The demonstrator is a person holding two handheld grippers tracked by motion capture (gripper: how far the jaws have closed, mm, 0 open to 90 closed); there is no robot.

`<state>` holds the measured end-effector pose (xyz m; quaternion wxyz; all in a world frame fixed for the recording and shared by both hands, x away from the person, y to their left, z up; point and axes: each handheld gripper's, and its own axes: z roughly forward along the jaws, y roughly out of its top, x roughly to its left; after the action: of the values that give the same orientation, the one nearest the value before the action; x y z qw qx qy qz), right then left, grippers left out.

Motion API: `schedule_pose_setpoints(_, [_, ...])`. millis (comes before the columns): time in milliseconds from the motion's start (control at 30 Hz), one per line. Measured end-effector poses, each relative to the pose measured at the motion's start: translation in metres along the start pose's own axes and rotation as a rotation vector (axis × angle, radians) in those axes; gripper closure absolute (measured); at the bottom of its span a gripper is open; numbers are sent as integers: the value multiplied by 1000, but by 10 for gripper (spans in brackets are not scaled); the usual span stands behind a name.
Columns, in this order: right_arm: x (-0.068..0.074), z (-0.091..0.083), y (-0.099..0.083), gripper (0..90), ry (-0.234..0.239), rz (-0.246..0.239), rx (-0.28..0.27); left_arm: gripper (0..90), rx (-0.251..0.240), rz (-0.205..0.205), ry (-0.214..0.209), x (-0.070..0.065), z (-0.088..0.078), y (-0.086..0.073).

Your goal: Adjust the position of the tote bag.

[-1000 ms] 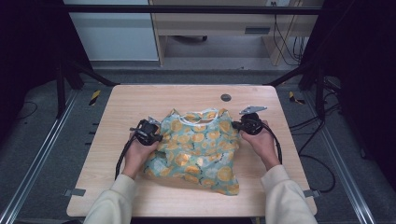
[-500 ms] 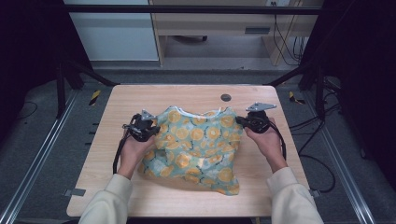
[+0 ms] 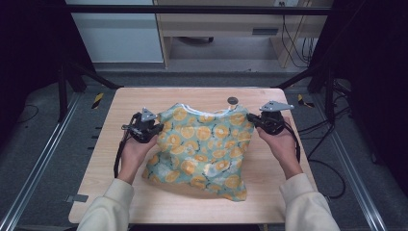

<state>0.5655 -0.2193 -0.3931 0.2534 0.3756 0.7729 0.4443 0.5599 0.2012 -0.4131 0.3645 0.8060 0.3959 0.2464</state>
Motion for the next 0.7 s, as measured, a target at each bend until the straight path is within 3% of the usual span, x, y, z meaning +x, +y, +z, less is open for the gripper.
schedule_pose_setpoints(300, [6, -17, 11, 900, -6, -18, -56, 900, -57, 16, 21, -1, -16, 7])
schedule_pose_setpoints(467, [13, -37, 15, 900, -7, -25, -103, 900, -102, 26, 21, -4, -30, 14])
schedule_pose_setpoints(700, [20, -54, 17, 900, -5, -35, -142, 900, -127, 52, 37, -9, -45, 18])
